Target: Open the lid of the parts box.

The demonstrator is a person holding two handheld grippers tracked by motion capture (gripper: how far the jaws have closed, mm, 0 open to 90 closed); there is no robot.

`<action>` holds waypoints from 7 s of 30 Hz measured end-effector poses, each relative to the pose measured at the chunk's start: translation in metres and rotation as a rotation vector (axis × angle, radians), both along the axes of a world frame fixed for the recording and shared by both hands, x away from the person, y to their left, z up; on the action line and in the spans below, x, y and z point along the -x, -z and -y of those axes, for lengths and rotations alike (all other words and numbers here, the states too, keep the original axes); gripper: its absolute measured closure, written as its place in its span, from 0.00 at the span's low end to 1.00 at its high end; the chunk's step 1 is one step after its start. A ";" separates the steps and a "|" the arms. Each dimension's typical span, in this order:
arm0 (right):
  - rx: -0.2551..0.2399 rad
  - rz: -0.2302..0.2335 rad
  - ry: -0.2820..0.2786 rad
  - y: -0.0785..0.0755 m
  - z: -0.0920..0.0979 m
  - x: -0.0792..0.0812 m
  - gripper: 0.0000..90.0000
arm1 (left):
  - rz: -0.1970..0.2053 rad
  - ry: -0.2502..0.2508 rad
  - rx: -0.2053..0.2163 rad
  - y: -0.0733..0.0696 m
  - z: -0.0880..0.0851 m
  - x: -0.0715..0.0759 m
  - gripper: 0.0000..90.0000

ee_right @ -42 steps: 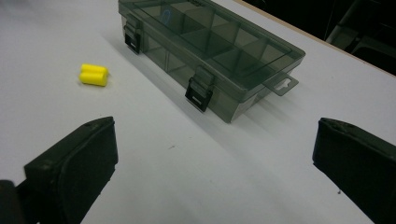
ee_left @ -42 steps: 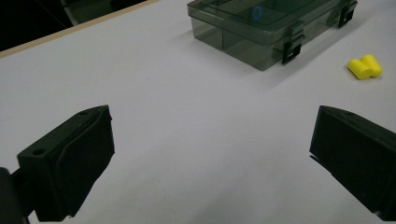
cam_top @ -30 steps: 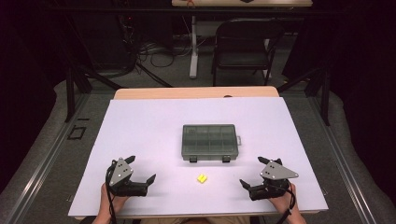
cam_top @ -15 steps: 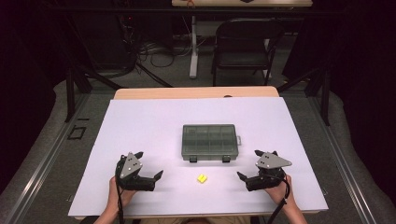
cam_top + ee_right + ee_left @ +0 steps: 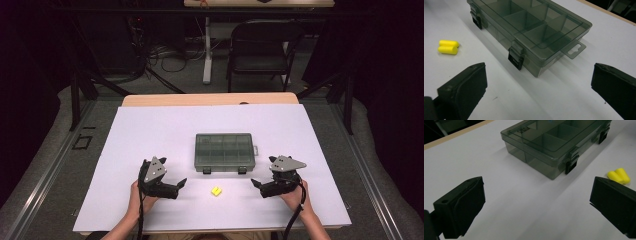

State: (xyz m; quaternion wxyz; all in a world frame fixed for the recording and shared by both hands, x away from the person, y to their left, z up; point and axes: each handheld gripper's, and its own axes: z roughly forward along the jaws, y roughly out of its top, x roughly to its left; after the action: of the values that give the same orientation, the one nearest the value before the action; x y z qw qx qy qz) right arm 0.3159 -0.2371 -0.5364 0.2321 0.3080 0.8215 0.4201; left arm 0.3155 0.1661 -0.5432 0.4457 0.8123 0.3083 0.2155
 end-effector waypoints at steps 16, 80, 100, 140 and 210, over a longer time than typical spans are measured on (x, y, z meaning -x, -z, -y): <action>0.003 -0.041 -0.027 0.000 -0.014 -0.021 0.00 | -0.025 0.057 -0.029 0.001 0.028 -0.021 0.00; 0.039 -0.111 -0.021 0.012 -0.023 -0.040 0.28 | -0.111 0.107 -0.072 0.016 0.059 -0.046 0.26; 0.046 -0.131 -0.020 0.015 -0.024 -0.042 0.27 | -0.128 0.104 -0.078 0.019 0.060 -0.046 0.25; 0.013 -0.133 -0.014 0.015 -0.022 -0.041 0.29 | -0.122 0.086 -0.058 0.017 0.059 -0.041 0.31; -0.043 -0.094 0.002 0.010 -0.015 -0.035 0.41 | -0.045 0.079 -0.059 0.012 0.056 -0.037 0.30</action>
State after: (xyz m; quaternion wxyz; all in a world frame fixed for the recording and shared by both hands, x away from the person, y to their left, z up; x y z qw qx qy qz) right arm 0.3513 -0.2226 -0.5459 0.1868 0.3329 0.8220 0.4225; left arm 0.3527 0.1097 -0.5553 0.4226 0.8412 0.2795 0.1886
